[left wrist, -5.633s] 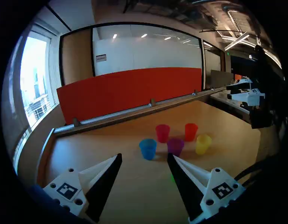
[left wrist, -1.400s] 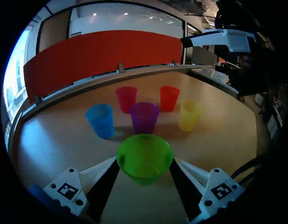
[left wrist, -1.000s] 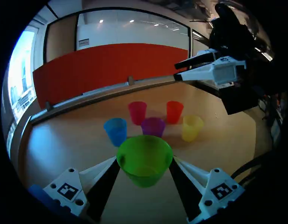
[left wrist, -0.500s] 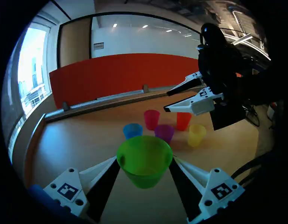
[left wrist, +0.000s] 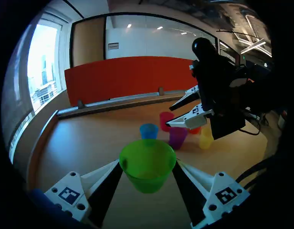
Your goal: Pour water
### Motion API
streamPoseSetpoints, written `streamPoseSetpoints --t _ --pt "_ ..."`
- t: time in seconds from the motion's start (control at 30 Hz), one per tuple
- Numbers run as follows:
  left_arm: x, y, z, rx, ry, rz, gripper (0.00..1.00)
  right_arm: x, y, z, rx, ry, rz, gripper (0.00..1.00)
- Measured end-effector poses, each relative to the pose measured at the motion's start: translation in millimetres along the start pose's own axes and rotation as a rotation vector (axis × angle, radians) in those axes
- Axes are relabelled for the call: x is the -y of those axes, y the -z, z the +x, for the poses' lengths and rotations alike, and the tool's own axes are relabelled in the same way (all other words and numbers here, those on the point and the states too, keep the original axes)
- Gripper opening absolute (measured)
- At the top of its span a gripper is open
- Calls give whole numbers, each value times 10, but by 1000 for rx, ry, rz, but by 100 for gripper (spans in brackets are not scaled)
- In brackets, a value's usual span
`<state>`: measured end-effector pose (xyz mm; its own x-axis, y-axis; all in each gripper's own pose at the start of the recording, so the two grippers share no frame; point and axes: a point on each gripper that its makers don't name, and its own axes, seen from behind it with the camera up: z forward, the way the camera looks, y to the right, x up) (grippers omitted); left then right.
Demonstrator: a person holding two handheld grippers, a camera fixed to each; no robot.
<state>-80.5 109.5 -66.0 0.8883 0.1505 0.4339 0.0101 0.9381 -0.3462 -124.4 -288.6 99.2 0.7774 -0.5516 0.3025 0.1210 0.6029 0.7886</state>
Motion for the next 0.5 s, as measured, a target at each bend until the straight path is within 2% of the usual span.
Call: streamPoseSetpoints --t 0.27,0.5 --pt "138 70 -93 2 28 28 87 84 -237 -94 67 -33 1 100" --pt "208 95 -144 -1 46 41 87 113 -417 -172 126 -59 13 100"
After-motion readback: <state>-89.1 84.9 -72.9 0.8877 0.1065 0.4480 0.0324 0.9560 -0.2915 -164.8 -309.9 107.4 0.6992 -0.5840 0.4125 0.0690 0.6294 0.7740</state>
